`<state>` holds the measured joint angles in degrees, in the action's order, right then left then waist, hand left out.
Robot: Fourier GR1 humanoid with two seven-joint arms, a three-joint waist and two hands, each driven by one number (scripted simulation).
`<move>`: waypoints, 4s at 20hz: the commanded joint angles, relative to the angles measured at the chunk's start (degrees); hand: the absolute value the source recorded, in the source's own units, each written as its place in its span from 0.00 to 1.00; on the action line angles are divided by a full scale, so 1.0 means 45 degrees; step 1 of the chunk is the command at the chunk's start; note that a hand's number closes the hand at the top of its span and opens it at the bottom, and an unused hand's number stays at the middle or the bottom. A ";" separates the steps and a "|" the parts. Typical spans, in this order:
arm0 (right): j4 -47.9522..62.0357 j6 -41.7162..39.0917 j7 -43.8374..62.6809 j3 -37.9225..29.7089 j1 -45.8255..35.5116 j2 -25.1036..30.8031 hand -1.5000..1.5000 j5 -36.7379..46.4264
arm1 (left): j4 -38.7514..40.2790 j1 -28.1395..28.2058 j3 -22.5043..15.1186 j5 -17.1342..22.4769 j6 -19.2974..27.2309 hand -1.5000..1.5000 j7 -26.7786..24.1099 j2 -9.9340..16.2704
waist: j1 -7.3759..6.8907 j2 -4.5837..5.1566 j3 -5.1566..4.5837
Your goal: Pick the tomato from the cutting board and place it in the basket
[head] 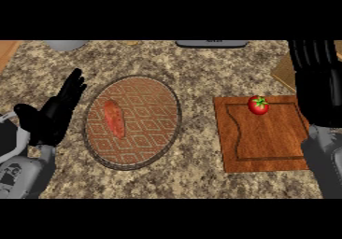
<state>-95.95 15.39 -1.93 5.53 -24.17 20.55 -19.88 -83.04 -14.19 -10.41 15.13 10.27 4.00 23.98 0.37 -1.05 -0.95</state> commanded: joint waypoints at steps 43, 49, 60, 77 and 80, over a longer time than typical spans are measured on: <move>1.0235 -1.4921 0.6453 0.0840 -0.9819 0.6505 0.00 0.4064 | 0.1631 -0.0171 0.1606 -0.0095 -0.0814 0.50 0.1462 0.0086 | -0.0137 0.0259 0.0203; 0.8296 -1.4145 0.5797 -0.0753 -0.6985 0.6957 0.00 0.3161 | 0.1326 0.0774 0.2067 0.0006 -0.1162 0.50 0.0998 0.0061 | 0.0041 0.0183 0.0209; 0.5499 -1.0538 0.2813 -0.1128 -0.2028 0.5036 0.00 0.5330 | 0.1377 0.0204 0.2351 -0.0282 -0.1491 0.50 0.1641 -0.0001 | -0.0022 0.0240 0.0216; 0.9234 -0.7662 0.1209 -0.0417 -0.3004 0.1427 0.00 0.8656 | 0.0146 0.1016 0.2046 -0.1402 -0.1170 0.50 0.1979 -0.1278 | -0.0262 0.0246 0.0215; 0.9449 -0.8145 0.0474 -0.0504 -0.2333 0.1780 0.00 0.8968 | 0.0548 0.0960 0.2837 -0.1253 -0.1917 0.50 0.1470 -0.0670 | -0.0167 0.0241 0.0211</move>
<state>-54.93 -20.30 1.06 2.57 -35.70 29.11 18.21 -79.91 -11.81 1.65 10.43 2.77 12.38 21.01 -0.56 0.09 0.02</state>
